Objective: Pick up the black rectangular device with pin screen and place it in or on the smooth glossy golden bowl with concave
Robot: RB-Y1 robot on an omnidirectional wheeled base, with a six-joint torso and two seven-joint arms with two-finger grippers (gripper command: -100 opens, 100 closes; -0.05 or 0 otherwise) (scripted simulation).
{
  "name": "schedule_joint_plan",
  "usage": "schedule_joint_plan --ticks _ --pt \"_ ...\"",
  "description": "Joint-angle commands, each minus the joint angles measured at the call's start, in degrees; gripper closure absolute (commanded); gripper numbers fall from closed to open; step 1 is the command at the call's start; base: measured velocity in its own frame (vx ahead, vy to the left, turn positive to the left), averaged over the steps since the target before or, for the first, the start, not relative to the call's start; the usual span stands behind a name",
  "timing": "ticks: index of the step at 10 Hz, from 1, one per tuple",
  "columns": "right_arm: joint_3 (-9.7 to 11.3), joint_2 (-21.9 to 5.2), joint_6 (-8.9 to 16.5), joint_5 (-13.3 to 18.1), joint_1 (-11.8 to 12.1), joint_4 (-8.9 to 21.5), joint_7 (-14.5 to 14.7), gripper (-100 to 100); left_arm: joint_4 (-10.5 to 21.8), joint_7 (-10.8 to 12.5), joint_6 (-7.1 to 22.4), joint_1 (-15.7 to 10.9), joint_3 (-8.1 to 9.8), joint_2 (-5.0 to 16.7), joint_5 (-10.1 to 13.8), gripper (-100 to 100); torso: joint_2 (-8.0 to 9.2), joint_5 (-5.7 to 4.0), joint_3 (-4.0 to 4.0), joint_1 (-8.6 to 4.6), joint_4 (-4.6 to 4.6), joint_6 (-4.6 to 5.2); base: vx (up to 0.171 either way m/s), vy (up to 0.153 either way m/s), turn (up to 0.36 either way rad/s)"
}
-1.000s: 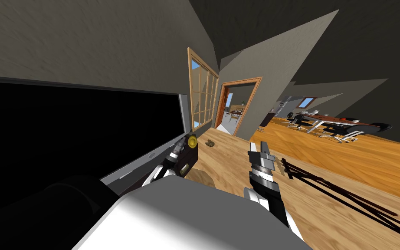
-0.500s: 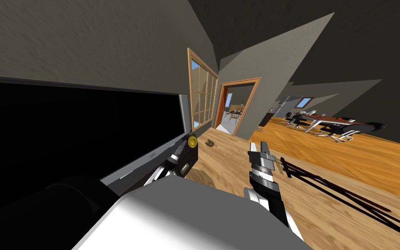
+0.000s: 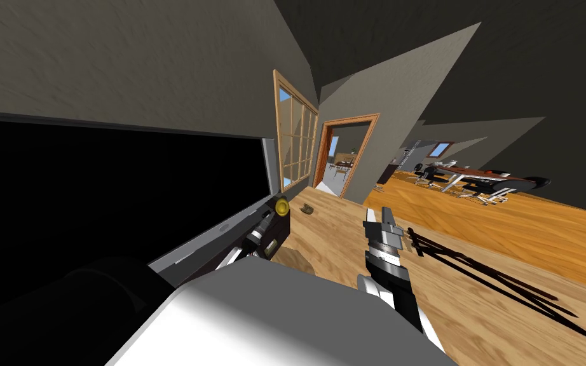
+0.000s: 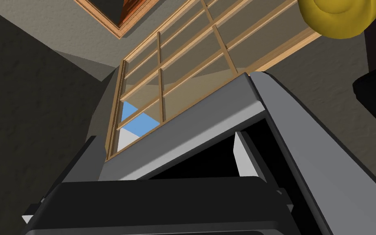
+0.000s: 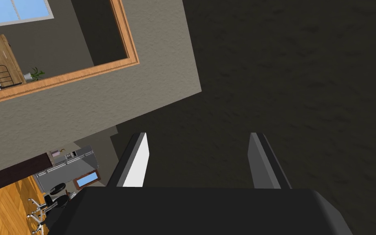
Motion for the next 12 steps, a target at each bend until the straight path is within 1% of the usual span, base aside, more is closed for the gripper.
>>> schedule_joint_plan --ticks 1,2,3,4,5,6,7,8,10,11,12 --pt "0.0 0.0 0.0 0.0 0.0 0.0 0.0 0 1.9 -0.5 -0.2 -0.4 -0.07 -0.3 -0.3 -100 0.00 0.00 0.00 0.00 0.00 0.00 -0.008 0.016 0.004" --pt "0.0 0.0 0.0 0.0 0.0 0.0 0.0 0 3.8 -1.6 0.1 -0.8 -0.16 -0.1 -1.4 -100 -0.04 -0.01 -0.02 -0.06 0.00 0.00 -0.010 0.017 -0.036" --pt "0.0 0.0 0.0 0.0 0.0 0.0 0.0 0 4.6 -1.6 0.1 -0.8 -0.16 -0.1 -1.4 -100 -0.04 -0.01 -0.03 -0.05 -0.01 0.01 -0.007 0.020 -0.028" --pt "0.0 0.0 0.0 0.0 0.0 0.0 0.0 0 6.9 -2.7 0.3 -1.3 -0.18 0.1 -2.5 -100 -0.05 -0.02 -0.03 -0.05 -0.01 0.00 -0.013 0.031 -0.053" --pt "0.0 0.0 0.0 0.0 0.0 0.0 0.0 0 7.2 -2.7 0.3 -1.3 -0.18 0.1 -2.5 -100 -0.04 -0.01 -0.02 -0.01 -0.01 0.01 -0.012 0.031 -0.028" --pt "0.0 0.0 0.0 0.0 0.0 0.0 0.0 0 8.9 -3.8 0.4 -1.9 -0.14 0.5 -3.6 -100 -0.03 -0.01 -0.02 -0.01 0.00 0.00 -0.007 0.034 -0.052" --pt "0.0 0.0 0.0 0.0 0.0 0.0 0.0 0 9.8 -3.8 0.4 -1.9 -0.14 0.5 -3.6 -100 -0.05 0.00 -0.03 0.01 -0.01 0.01 -0.009 0.030 -0.028" --pt "0.0 0.0 0.0 0.0 0.0 0.0 0.0 0 12.3 -5.0 0.4 -2.6 -0.03 0.9 -4.7 -100 -0.05 0.00 -0.03 0.00 -0.01 0.00 -0.010 0.035 -0.053" --pt "0.0 0.0 0.0 0.0 0.0 0.0 0.0 0 16.3 -7.3 0.2 -4.1 0.35 2.0 -6.9 -100 -0.02 0.01 -0.01 0.08 0.00 0.01 -0.016 0.067 -0.116" --pt "0.0 0.0 0.0 0.0 0.0 0.0 0.0 0 17.3 -7.3 0.2 -4.1 0.35 2.0 -6.9 -100 -0.03 0.03 -0.02 0.18 0.00 0.01 -0.003 0.059 -0.025" --pt "0.0 0.0 0.0 0.0 0.0 0.0 0.0 0 19.6 -8.5 0.0 -5.1 0.63 2.6 -8.0 -100 -0.07 0.02 -0.04 0.12 -0.01 -0.01 0.006 0.042 -0.049"
